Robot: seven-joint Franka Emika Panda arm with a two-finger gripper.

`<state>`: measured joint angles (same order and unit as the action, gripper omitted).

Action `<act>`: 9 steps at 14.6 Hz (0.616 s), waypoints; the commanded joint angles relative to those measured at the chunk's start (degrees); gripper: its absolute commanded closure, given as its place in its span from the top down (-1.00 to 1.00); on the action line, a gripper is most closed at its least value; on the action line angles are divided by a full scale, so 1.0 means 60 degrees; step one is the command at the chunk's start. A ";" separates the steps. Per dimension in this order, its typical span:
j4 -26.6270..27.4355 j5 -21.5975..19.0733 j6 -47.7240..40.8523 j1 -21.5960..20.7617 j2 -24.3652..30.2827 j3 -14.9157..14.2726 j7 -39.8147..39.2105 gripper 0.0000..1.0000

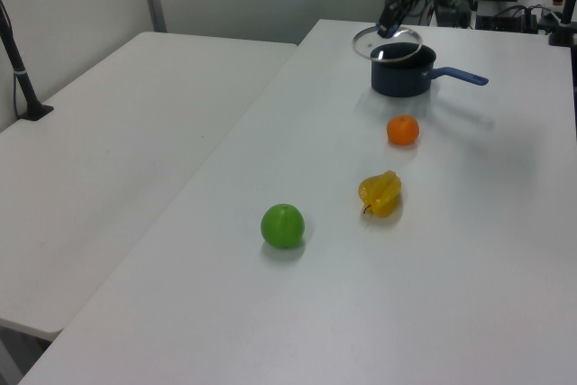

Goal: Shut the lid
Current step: 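Lift the lid and carry it over the black saucepan, then lower the glass lid onto the saucepan rim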

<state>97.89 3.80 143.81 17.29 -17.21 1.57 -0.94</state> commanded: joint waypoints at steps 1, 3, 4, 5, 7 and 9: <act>-0.0492 -0.0077 -0.0267 0.0632 -0.0381 0.0075 -0.0195 -0.03; -0.0567 -0.0223 -0.0238 0.0809 -0.0718 0.0075 -0.0180 -0.03; -0.0611 -0.0441 -0.0194 0.0838 -0.0865 0.0075 -0.0180 -0.03; -0.0684 -0.0632 -0.0179 0.0839 -0.0910 0.0075 -0.0195 -0.03; -0.0699 -0.0766 -0.0179 0.0853 -0.0969 0.0075 -0.0209 -0.03; -0.0699 -0.0766 -0.0179 0.0853 -0.0969 0.0075 -0.0195 -0.03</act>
<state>95.42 0.68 143.80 22.32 -22.92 1.65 -1.15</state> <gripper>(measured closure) 0.339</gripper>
